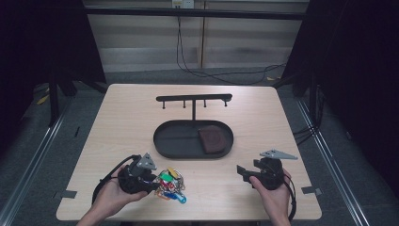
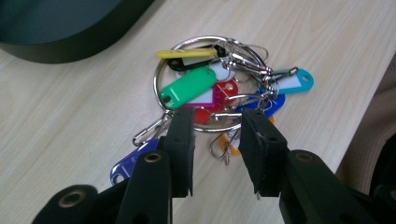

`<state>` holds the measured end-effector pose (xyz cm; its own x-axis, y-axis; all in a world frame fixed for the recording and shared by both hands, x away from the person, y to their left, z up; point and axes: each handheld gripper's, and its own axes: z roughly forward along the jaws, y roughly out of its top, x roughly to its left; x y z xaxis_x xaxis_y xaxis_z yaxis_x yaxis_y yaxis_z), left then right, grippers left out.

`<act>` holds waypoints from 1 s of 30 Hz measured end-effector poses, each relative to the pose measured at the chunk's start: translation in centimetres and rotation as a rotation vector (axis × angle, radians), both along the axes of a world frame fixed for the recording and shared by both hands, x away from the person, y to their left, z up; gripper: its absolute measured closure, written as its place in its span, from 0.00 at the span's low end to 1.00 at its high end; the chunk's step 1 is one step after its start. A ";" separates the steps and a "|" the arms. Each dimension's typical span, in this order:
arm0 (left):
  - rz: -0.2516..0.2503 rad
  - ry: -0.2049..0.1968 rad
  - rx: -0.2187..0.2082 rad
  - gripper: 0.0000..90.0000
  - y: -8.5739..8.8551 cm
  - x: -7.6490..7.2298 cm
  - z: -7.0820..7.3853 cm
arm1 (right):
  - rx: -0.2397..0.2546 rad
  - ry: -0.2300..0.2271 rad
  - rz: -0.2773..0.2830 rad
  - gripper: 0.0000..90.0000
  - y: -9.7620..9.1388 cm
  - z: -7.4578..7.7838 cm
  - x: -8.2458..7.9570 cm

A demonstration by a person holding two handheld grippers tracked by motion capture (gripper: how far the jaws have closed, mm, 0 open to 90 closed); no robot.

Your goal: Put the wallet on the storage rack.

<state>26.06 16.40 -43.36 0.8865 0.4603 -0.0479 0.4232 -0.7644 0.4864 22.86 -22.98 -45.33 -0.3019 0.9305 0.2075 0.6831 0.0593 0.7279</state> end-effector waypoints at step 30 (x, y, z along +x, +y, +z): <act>-0.130 0.187 0.145 0.77 -6.3 0.8 -1.8 | 0.000 0.023 -0.008 0.29 -0.2 -0.4 0.3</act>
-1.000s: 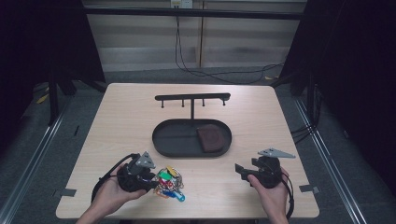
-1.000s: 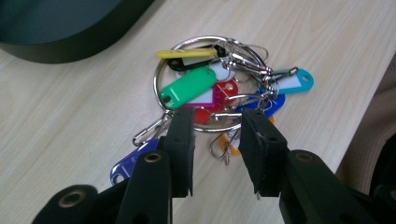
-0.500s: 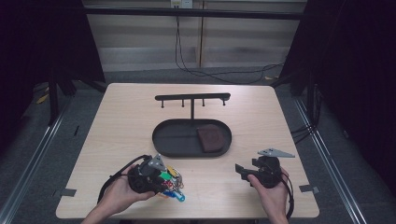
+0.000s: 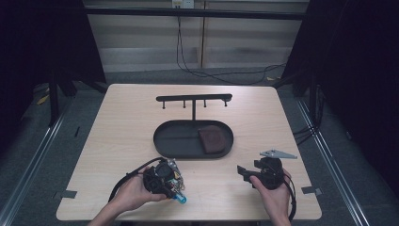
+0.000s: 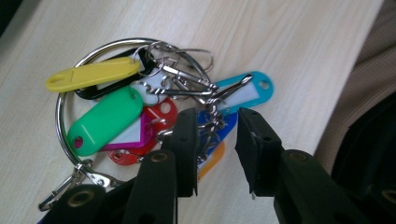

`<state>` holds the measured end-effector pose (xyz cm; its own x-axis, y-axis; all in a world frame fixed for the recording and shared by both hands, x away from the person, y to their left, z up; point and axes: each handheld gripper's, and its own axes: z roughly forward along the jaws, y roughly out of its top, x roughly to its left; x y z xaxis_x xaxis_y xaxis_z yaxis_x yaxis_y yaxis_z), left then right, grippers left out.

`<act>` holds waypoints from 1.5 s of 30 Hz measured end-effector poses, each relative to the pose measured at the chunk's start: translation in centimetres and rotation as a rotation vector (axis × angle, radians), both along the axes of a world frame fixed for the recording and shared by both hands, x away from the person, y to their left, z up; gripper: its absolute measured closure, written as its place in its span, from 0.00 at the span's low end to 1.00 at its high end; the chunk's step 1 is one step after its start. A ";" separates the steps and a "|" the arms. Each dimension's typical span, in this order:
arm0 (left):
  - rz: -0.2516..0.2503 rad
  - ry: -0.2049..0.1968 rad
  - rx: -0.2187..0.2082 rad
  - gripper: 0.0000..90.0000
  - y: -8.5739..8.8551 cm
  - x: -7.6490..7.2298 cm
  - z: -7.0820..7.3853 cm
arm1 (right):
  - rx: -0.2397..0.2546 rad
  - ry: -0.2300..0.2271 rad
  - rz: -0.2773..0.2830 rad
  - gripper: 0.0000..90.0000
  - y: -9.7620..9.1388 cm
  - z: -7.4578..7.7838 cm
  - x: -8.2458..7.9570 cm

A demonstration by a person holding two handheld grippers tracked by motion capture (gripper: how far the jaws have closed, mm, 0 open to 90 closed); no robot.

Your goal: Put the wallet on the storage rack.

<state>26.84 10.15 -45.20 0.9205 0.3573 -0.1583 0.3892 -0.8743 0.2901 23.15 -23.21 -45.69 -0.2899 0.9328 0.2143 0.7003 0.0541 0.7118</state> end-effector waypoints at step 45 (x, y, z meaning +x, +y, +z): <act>-0.043 0.048 0.169 0.91 -2.5 2.7 0.1 | 0.036 0.010 -0.010 0.29 -0.5 -0.1 0.1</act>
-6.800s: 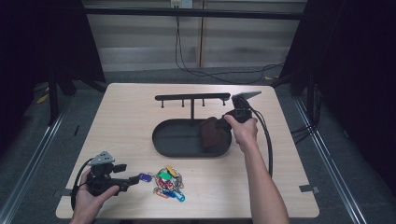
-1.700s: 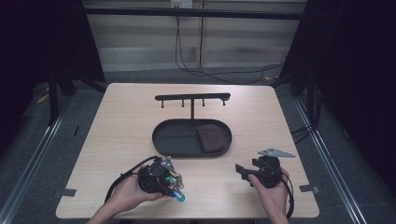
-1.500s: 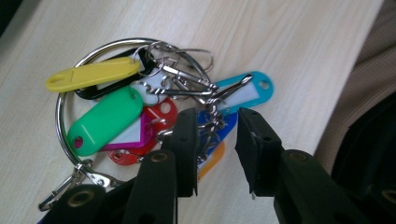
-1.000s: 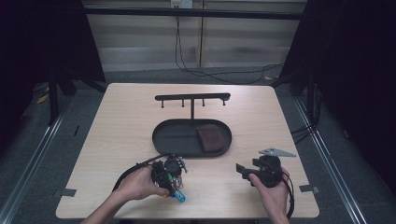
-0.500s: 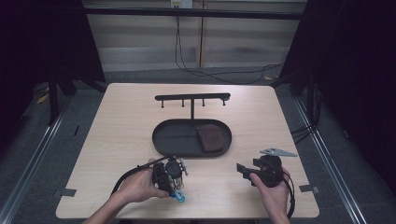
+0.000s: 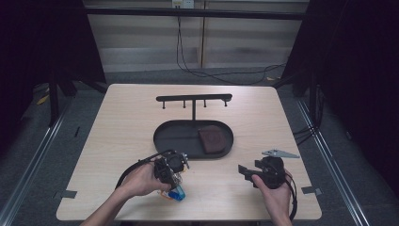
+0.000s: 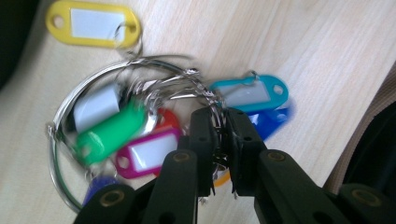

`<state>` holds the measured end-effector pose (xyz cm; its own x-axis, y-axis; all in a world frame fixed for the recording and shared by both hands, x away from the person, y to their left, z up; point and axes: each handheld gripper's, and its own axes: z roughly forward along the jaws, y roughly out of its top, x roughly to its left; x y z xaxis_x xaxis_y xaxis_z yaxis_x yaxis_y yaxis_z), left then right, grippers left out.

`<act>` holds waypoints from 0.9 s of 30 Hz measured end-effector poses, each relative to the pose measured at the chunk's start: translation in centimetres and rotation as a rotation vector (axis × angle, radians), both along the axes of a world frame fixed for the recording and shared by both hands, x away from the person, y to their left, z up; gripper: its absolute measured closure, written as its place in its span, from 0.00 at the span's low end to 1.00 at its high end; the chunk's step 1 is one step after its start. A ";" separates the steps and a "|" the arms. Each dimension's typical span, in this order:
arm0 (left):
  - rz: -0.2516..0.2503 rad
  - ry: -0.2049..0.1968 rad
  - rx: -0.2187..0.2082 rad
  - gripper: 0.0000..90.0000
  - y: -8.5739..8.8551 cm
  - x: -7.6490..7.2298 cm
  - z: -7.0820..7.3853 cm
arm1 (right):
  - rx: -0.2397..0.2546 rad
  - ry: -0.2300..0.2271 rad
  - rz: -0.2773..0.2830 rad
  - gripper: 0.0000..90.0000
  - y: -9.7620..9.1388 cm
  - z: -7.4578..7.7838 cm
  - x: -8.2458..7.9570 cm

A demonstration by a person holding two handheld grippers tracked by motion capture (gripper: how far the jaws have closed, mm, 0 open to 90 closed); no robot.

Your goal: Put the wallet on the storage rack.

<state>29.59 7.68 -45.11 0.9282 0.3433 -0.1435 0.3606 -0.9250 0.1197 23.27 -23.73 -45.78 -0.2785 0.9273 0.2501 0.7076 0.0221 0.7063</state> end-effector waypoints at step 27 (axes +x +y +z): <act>0.060 -0.005 -0.056 0.91 1.7 1.3 4.5 | 0.016 -0.005 -0.005 0.29 -0.3 0.0 0.0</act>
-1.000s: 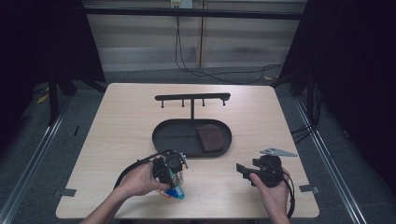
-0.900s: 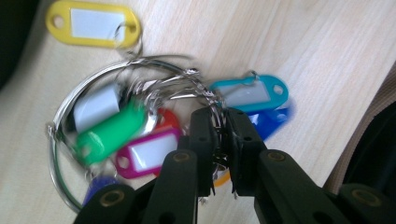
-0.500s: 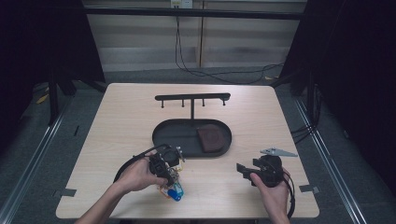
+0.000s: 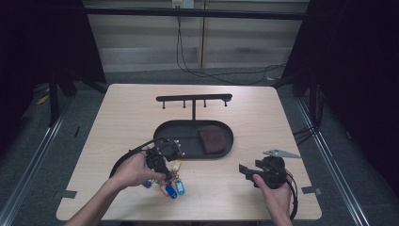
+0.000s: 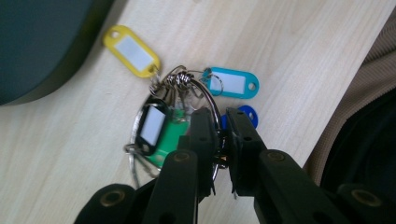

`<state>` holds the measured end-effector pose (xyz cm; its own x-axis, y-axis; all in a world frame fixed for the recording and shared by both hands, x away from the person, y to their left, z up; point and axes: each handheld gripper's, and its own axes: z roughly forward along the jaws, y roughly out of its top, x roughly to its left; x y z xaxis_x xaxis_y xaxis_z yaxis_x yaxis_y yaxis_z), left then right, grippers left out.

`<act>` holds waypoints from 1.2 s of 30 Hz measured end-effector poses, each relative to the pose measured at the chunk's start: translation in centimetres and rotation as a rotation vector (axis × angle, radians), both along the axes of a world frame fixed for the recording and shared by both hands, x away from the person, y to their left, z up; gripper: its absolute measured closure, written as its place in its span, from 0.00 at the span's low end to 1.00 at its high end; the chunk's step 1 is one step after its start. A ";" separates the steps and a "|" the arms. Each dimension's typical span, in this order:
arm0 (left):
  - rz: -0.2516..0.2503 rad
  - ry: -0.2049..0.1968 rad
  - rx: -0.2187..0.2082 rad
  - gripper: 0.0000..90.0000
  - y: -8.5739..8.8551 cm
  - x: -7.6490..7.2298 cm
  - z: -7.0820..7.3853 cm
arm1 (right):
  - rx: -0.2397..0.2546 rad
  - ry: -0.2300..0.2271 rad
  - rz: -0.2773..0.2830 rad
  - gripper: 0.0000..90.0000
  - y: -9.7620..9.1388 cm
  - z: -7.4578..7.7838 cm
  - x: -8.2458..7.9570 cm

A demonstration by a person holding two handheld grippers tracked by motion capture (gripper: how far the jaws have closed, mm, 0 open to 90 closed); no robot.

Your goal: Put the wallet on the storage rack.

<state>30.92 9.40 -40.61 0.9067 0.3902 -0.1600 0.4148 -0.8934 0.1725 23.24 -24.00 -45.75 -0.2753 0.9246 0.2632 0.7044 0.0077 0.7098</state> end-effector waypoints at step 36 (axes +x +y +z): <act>0.058 -0.056 0.123 0.92 0.7 1.4 6.6 | 0.015 0.004 -0.010 0.29 -0.3 0.0 0.0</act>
